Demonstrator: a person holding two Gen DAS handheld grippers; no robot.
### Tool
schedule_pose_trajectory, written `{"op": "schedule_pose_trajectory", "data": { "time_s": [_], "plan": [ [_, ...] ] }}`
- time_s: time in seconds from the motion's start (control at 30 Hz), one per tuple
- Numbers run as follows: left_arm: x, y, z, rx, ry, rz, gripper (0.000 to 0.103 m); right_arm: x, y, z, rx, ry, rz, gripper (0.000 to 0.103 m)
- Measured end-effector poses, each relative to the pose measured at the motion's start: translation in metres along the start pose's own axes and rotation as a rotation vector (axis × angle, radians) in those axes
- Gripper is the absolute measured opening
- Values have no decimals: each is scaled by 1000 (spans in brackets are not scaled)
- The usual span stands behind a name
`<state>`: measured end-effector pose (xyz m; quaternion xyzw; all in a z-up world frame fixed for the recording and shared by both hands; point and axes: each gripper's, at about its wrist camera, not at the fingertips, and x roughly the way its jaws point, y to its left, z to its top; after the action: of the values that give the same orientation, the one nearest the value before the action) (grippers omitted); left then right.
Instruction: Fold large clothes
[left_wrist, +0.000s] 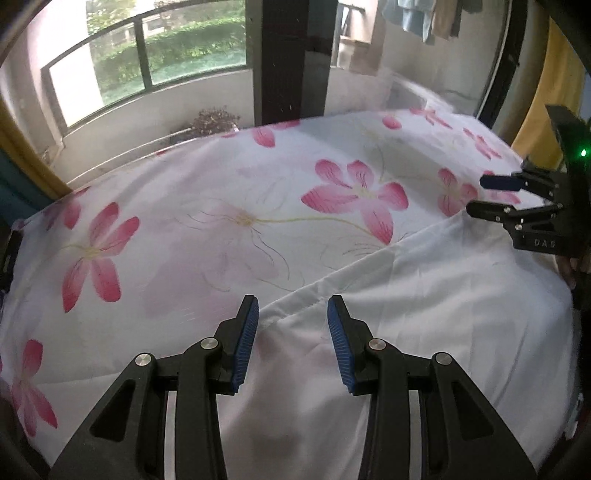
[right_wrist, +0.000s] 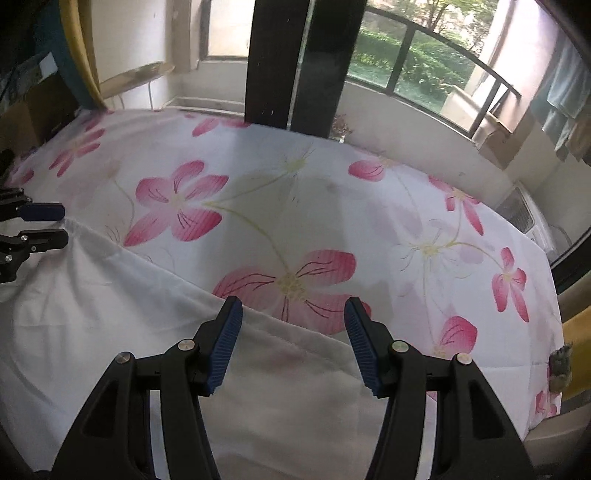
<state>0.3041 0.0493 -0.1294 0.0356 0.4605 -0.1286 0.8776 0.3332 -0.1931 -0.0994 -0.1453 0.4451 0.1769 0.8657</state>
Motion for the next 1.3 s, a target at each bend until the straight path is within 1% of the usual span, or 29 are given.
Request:
{"op": "schedule_pose_trajectory", "data": {
  "time_s": [0.17,0.33,0.5,0.67,0.83,0.93,1.0,1.17,1.3],
  "plan": [
    [-31,-4,-11,-30,-71,-32,41,-18,-2,-6,27,-23,-5,57],
    [-60,-20,-31,-52,-122,-69,41,-51,6,-23,46,-70,26,57],
    [-72,-36,-57,-82,-113,-109,41,-78,22,-46,63,-87,58,57],
    [-72,-49,-85,-118,-78,-126,41,-84,30,-69,79,-67,54,57],
    [-67,-59,-103,-87,-55,-91,41,-79,31,-96,99,-29,6,57],
    [-67,-67,-106,-51,-60,-48,41,-77,28,-109,122,-21,9,58],
    [-68,-70,-106,-52,-54,-25,41,-79,25,-115,140,-22,9,61],
    [-79,-78,-109,-70,-67,-34,41,-88,16,-128,207,-31,30,62],
    [-91,-88,-113,-75,-85,-39,41,-96,14,-138,222,-38,29,62]
  ]
}}
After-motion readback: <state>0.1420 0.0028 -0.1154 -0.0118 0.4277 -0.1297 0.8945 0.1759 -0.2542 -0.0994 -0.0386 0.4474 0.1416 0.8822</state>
